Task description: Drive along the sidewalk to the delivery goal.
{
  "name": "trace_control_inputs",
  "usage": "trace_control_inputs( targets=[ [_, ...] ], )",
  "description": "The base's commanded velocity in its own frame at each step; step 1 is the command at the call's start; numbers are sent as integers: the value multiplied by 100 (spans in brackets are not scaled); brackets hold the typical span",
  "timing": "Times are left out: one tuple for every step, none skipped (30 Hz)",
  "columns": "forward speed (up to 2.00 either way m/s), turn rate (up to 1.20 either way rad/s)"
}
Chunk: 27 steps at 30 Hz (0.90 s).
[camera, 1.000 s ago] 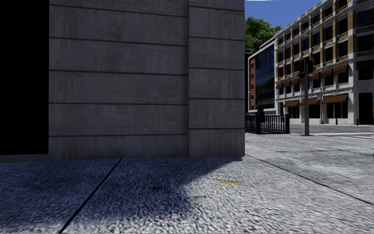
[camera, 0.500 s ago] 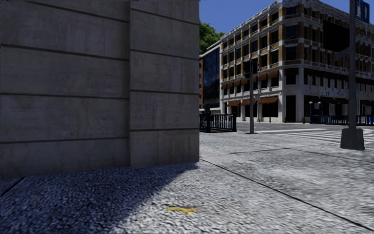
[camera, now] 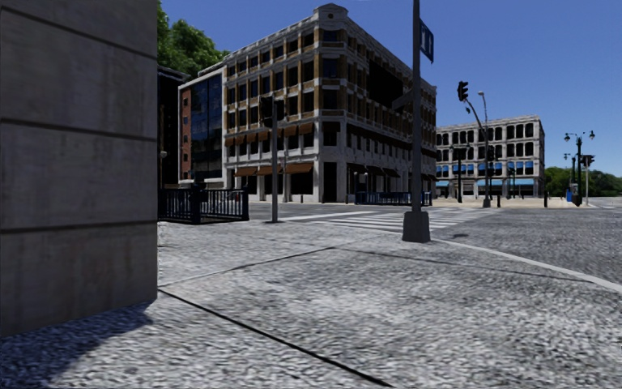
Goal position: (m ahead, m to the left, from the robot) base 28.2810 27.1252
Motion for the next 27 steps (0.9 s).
trace_control_inputs(
  targets=[
    [155,0],
    [159,0],
    [162,0],
    [162,0],
    [165,0],
    [167,0],
    [168,0],
    [169,0],
    [169,0],
    [169,0],
    [169,0],
    [169,0],
    [169,0],
    [169,0],
    [169,0],
    [169,0],
    [169,0],
    [169,0],
    [169,0],
    [169,0],
    [169,0],
    [169,0],
    [169,0],
    [169,0],
    [169,0],
    [169,0],
    [169,0]
  ],
)
